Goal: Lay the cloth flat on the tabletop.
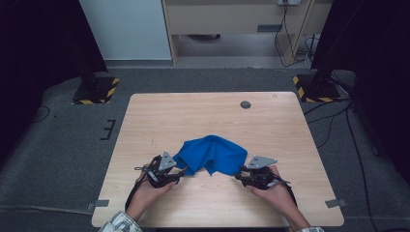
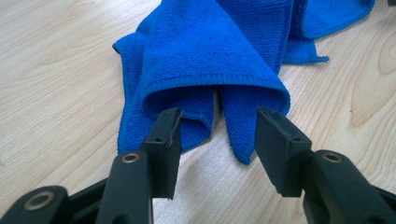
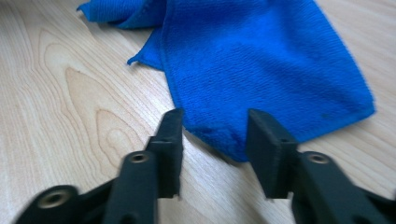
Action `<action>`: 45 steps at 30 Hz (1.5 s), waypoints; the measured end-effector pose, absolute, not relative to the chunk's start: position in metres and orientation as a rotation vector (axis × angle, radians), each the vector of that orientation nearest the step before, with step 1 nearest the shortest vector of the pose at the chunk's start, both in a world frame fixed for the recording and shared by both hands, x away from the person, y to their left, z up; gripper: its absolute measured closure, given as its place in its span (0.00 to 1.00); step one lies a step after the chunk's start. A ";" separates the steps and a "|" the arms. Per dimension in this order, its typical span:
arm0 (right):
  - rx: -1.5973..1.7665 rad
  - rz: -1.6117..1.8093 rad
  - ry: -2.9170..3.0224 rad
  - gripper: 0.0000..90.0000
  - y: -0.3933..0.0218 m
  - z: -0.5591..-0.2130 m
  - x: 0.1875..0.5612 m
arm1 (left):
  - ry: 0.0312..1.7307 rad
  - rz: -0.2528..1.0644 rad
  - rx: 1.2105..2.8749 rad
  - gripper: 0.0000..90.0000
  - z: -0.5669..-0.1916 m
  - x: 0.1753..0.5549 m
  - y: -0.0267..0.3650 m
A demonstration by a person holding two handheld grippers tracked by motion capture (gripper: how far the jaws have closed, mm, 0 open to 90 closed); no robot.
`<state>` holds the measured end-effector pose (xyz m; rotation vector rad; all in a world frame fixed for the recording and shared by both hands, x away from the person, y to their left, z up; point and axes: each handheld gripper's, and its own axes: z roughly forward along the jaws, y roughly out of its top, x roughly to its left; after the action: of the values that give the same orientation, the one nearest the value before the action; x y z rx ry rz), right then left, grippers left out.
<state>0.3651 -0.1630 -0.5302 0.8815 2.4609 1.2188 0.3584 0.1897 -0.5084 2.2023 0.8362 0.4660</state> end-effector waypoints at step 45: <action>1.043 1.290 2.297 0.97 -0.212 -0.497 0.369 | 0.695 0.479 2.191 0.97 -0.503 0.374 0.156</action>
<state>0.3693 -0.2121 -0.4972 1.0431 2.2971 1.2904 0.3742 0.1563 -0.5031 2.1909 0.6948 0.4787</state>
